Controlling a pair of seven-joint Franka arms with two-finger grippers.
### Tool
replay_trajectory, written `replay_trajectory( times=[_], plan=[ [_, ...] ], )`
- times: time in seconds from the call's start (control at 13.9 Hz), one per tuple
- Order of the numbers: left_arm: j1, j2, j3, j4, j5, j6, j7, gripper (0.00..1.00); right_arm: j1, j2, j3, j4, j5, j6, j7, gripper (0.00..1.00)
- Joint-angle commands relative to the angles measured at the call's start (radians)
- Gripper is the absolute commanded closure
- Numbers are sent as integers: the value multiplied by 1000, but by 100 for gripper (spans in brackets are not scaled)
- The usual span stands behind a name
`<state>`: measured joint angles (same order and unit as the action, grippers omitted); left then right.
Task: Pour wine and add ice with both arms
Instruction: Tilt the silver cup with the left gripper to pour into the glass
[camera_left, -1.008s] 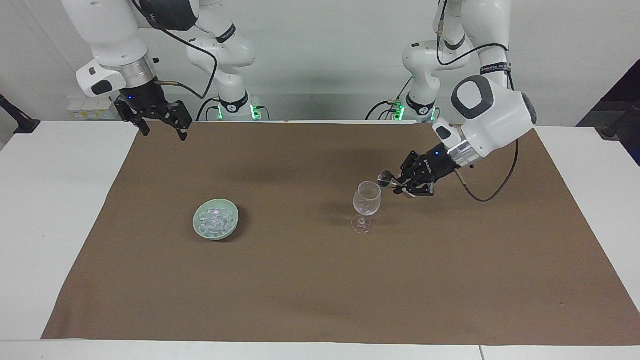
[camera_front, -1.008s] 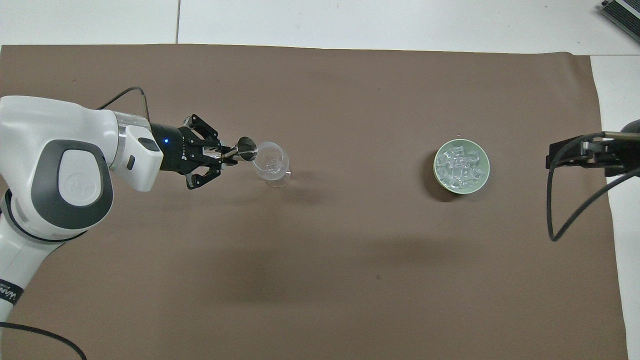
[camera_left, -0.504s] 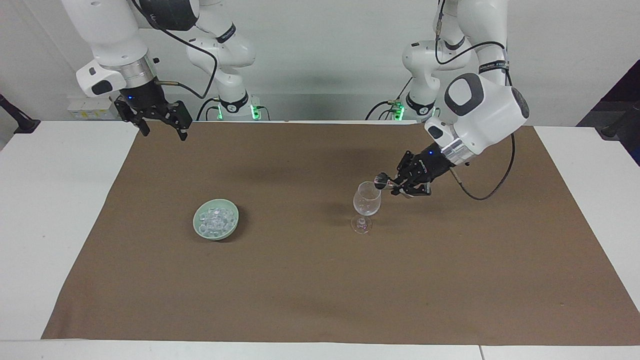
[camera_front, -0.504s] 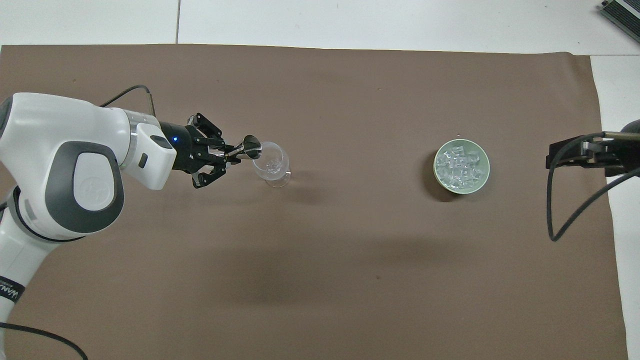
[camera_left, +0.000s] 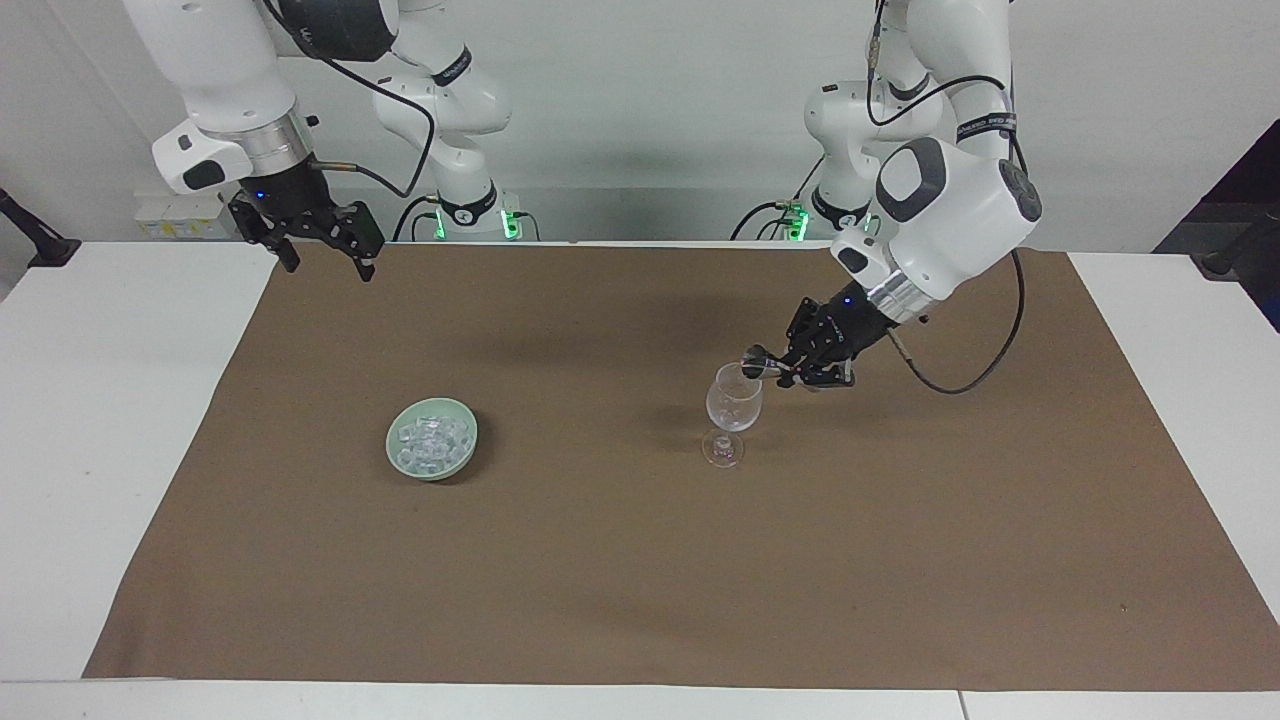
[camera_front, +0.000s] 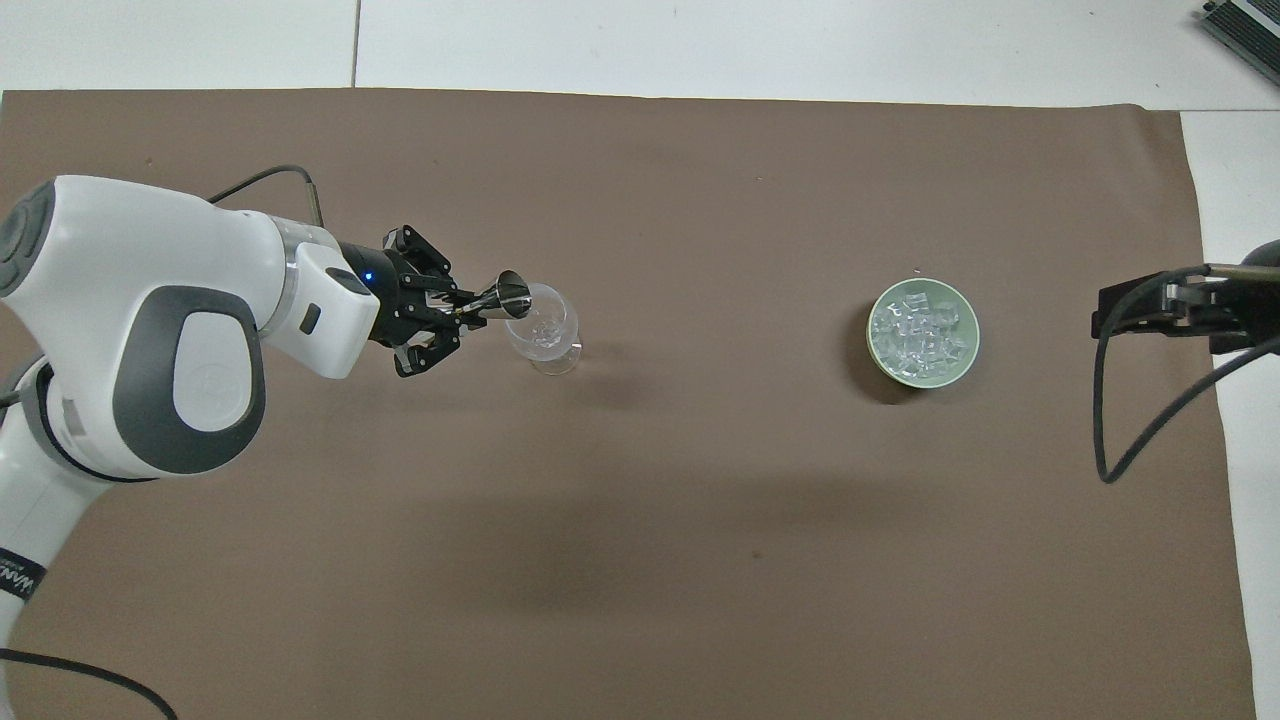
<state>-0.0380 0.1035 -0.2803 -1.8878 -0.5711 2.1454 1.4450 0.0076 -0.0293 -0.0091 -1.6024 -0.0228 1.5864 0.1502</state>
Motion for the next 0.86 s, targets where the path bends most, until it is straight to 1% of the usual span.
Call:
replay_trajectory(
  times=[0.0,0.22,0.58,0.79],
  plan=[
    [-22,-7,18,6,30,2,-31,100,-6,0,0,-4,15,10,-12,0],
    [-34,-4,18,6,53,7,-69,100,-6,0,0,-4,15,10,-12,0],
    [-54,-11,16,7,151,8,-162,100,-6,0,0,-4,15,10,-12,0],
    [-59,-11,18,9,169,-1,-167,100,-6,0,0,-4,15,10,-12,0]
  ],
)
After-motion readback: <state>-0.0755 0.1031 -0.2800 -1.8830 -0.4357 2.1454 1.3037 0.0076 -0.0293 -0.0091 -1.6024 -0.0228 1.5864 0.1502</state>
